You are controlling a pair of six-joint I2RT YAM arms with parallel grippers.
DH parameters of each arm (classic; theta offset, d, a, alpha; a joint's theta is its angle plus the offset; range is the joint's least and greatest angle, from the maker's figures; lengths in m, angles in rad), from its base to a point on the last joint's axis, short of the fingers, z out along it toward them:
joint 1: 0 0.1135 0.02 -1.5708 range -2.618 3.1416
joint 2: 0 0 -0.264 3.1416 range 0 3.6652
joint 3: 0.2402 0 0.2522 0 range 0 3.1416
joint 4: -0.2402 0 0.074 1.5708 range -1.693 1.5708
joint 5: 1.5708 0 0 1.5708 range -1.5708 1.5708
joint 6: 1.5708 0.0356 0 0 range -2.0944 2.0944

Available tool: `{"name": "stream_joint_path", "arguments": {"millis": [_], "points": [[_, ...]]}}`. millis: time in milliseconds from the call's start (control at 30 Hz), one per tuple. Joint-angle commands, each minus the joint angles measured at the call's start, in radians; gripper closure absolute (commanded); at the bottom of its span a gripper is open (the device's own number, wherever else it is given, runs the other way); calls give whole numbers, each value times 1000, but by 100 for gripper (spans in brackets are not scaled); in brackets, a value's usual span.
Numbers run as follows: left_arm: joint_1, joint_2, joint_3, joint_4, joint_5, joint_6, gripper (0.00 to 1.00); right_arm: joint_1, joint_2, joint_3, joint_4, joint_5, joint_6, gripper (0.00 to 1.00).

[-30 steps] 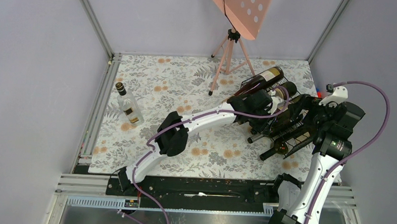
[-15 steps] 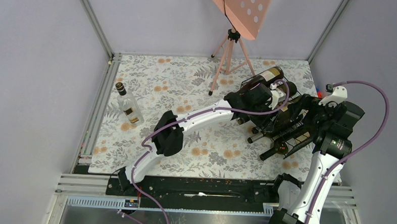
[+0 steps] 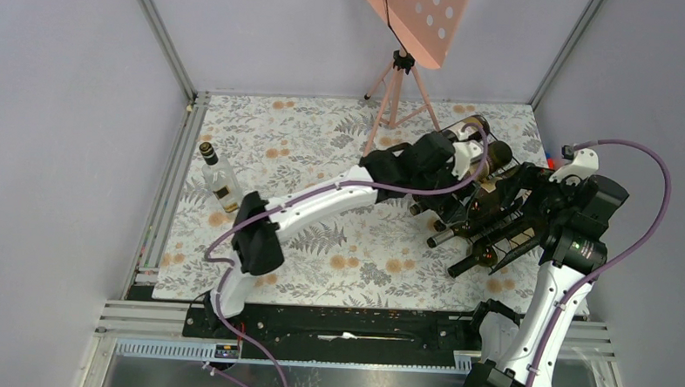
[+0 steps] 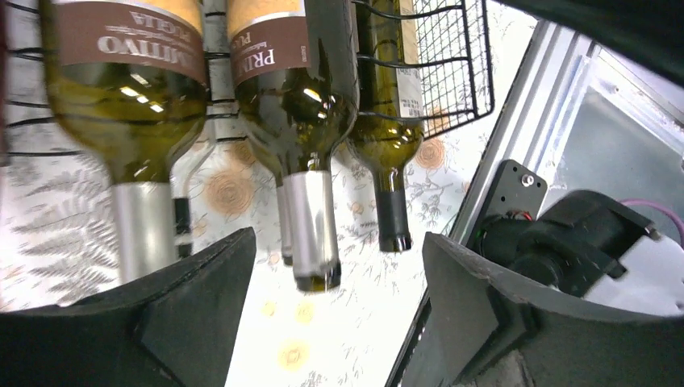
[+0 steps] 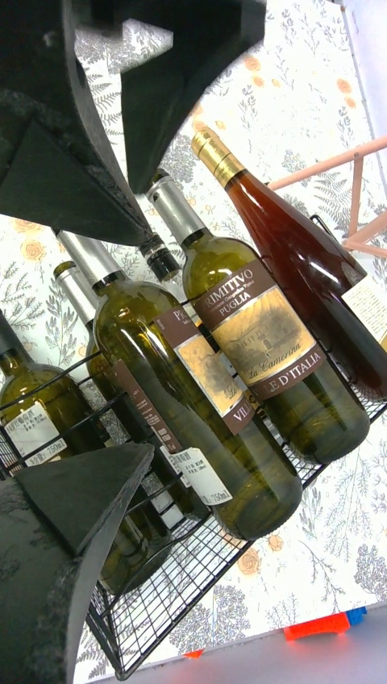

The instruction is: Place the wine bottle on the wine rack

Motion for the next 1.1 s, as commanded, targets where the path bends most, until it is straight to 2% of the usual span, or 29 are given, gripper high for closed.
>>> {"name": "stream_joint_path", "arguments": {"millis": [0, 133, 300, 500, 700, 867, 1067], "points": [[20, -204, -73, 29, -99, 112, 18, -5, -12, 6, 32, -43, -2, 0], [74, -327, -158, -3, -203, 208, 16, -5, -11, 5, 32, -44, -2, 0], [202, -480, -223, -80, -306, 309, 14, -4, 5, 2, 32, -57, -1, 0], [420, -706, -340, -132, -340, 387, 12, -5, 27, 1, 32, -73, -1, 0], [647, -878, -463, -110, -461, 453, 10, -5, 30, -6, 35, -71, -6, 0], [858, -941, -504, -152, -422, 436, 5, -5, 46, -6, 35, -72, -9, 0], [1073, -943, -564, -223, -232, 364, 4, -5, 61, -7, 35, -92, -9, 0]]}}
